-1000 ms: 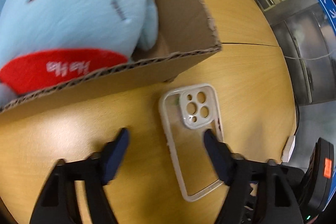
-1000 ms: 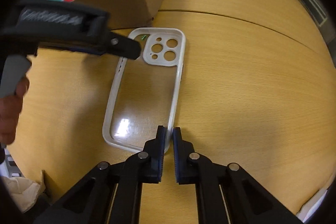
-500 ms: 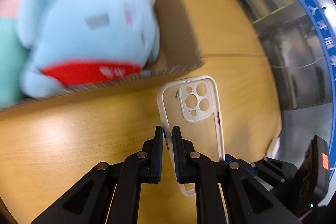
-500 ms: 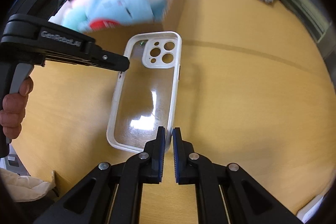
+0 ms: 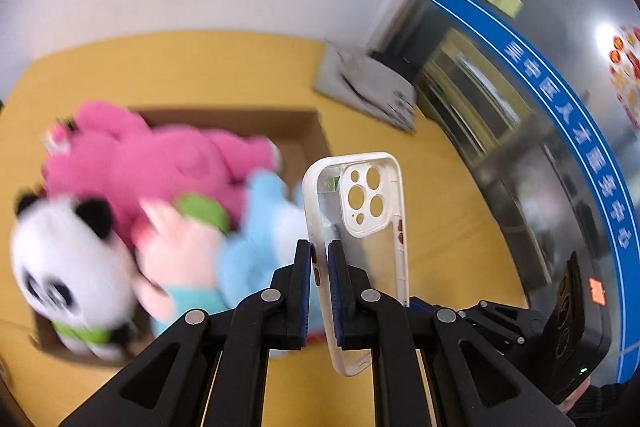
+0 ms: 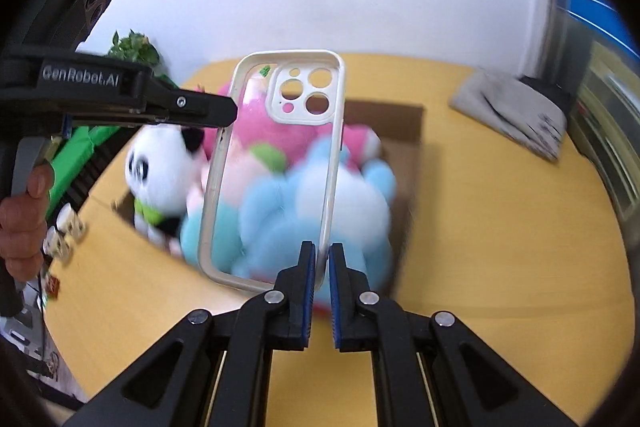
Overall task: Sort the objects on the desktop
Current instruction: 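Lift the phone case over the box and drop it onto the plush toys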
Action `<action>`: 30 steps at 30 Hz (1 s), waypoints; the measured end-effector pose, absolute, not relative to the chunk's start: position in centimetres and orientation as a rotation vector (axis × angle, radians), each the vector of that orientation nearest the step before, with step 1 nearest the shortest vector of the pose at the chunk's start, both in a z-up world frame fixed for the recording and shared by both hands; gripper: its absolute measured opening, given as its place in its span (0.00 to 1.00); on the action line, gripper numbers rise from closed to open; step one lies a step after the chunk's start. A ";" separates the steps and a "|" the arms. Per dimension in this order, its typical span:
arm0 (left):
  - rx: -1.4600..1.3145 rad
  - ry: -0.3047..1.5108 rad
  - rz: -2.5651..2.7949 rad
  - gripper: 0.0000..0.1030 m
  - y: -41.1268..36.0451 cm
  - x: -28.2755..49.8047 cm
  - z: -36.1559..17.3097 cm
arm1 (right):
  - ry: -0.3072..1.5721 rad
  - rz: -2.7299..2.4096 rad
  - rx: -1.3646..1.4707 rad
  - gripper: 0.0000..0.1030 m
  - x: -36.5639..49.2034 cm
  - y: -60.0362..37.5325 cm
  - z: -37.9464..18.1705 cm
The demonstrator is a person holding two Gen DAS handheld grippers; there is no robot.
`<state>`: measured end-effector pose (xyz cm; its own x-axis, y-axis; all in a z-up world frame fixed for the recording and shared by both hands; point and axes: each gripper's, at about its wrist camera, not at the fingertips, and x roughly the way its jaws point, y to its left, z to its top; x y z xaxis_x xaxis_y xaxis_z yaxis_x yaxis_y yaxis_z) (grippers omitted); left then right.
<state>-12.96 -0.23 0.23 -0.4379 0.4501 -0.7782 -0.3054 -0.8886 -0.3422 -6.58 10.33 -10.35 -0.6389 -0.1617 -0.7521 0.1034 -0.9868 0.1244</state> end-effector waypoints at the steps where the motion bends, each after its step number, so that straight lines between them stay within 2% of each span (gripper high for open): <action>1: -1.324 -0.202 2.349 0.09 -1.3 -14.3 0.5 | -0.115 -2.702 1.253 0.06 -8.5 10.2 -10.3; 5: -1.372 -0.188 2.384 0.09 -5.1 -19.1 0.0 | -0.187 -2.606 1.318 0.06 -14.7 7.9 -11.2; 10: -1.507 -0.171 2.390 0.09 -8.9 -23.5 -4.3 | -0.294 -2.493 1.465 0.06 -20.4 5.1 -14.9; 16: -1.648 -0.212 2.398 0.09 -12.4 -25.6 -9.0 | -0.232 -2.443 1.574 0.09 -23.4 2.4 -17.0; 17: -1.650 -0.224 2.405 0.10 -12.8 -25.4 -9.0 | -0.234 -2.455 1.560 0.11 -23.1 2.7 -16.7; 18: -1.653 -0.235 2.412 0.11 -13.2 -25.2 -9.0 | -0.236 -2.468 1.546 0.23 -22.8 3.0 -16.3; 19: -1.653 -0.245 2.419 0.19 -13.5 -25.0 -8.9 | -0.238 -2.480 1.532 0.34 -22.5 3.2 -16.0; 20: -1.640 -0.248 2.435 0.37 -13.8 -24.5 -8.3 | -0.240 -2.492 1.518 0.66 -22.2 3.5 -15.6; 21: -1.625 -0.250 2.452 0.49 -14.0 -24.0 -7.7 | -0.242 -2.504 1.504 0.89 -21.9 3.8 -15.3; 22: -1.605 -0.250 2.475 0.69 -13.9 -23.5 -7.0 | -0.230 -2.521 1.493 0.91 -21.5 4.0 -14.9; 23: -1.578 -0.257 2.497 0.81 -14.0 -22.9 -6.1 | -0.198 -2.544 1.484 0.91 -20.9 4.3 -14.4; 25: -1.530 -0.266 2.534 0.90 -14.0 -21.4 -4.3 | -0.132 -2.587 1.467 0.99 -19.4 4.8 -13.5; 28: -1.513 -0.234 2.596 1.00 -13.6 -18.7 -2.4 | -0.051 -2.650 1.469 1.00 -17.6 5.6 -12.6; 30: -1.519 -0.223 2.594 1.00 -13.3 -16.8 -1.9 | -0.035 -2.675 1.490 1.00 -16.8 6.1 -12.3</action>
<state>-16.81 -13.27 -1.89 -0.4860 0.1832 -0.8546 -0.0345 -0.9811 -0.1906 -16.84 6.13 -12.35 -0.5242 -0.0805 -0.8478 0.0583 -0.9966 0.0586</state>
